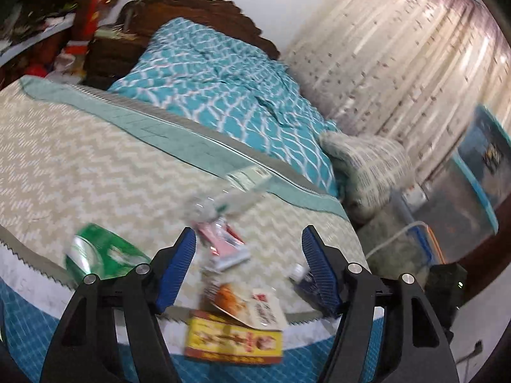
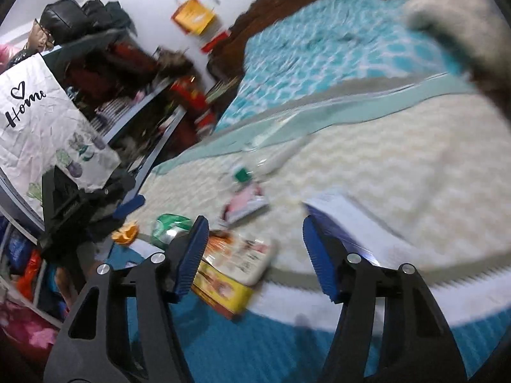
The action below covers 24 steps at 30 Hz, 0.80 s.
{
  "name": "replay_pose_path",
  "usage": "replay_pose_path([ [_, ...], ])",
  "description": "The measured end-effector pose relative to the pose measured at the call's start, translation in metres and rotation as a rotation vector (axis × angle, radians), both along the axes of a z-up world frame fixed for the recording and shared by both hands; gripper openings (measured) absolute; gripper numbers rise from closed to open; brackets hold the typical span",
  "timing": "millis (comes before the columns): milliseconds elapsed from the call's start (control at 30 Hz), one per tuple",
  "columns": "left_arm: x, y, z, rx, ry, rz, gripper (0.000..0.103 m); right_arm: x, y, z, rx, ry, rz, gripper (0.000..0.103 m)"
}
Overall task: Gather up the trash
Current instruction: 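Grasp the plastic bottle with the left gripper while the right grasps the red wrapper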
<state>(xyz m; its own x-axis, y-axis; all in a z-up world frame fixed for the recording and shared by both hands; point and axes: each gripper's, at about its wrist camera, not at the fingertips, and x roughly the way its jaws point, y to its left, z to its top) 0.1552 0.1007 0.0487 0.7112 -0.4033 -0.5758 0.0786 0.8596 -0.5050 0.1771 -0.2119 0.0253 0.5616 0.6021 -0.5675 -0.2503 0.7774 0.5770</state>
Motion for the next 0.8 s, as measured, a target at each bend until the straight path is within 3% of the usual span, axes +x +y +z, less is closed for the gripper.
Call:
replay_pose_path([
  [100, 0.03, 0.011, 0.0, 0.033, 0.017, 0.001, 0.065, 0.045, 0.04, -0.012, -0.005, 0.058, 0.04, 0.065],
  [267, 0.094, 0.002, -0.007, 0.101, 0.104, -0.094, 0.065, 0.106, 0.101, -0.056, -0.144, 0.166, 0.095, 0.065],
  [367, 0.113, -0.009, -0.02, 0.144, 0.136, -0.141, 0.067, 0.126, 0.107, -0.08, -0.132, 0.226, 0.076, 0.065],
  [467, 0.132, -0.018, -0.038, 0.228, 0.195, -0.164, 0.075, 0.135, 0.114, -0.091, -0.105, 0.261, 0.097, 0.065],
  [533, 0.142, -0.025, -0.053, 0.254, 0.229, -0.188, 0.075, 0.134, 0.124, -0.09, -0.16, 0.216, 0.112, 0.064],
  [600, 0.153, -0.033, -0.068, 0.281, 0.273, -0.205, 0.076, 0.134, 0.131, -0.091, -0.219, 0.195, 0.135, 0.038],
  [667, 0.161, -0.042, -0.079, 0.302, 0.302, -0.222, 0.076, 0.131, 0.132, -0.093, -0.224, 0.193, 0.148, 0.02],
  [800, 0.167, -0.064, -0.091, 0.38, 0.314, -0.257, 0.076, 0.111, 0.122, -0.079, -0.226, 0.14, 0.144, 0.015],
])
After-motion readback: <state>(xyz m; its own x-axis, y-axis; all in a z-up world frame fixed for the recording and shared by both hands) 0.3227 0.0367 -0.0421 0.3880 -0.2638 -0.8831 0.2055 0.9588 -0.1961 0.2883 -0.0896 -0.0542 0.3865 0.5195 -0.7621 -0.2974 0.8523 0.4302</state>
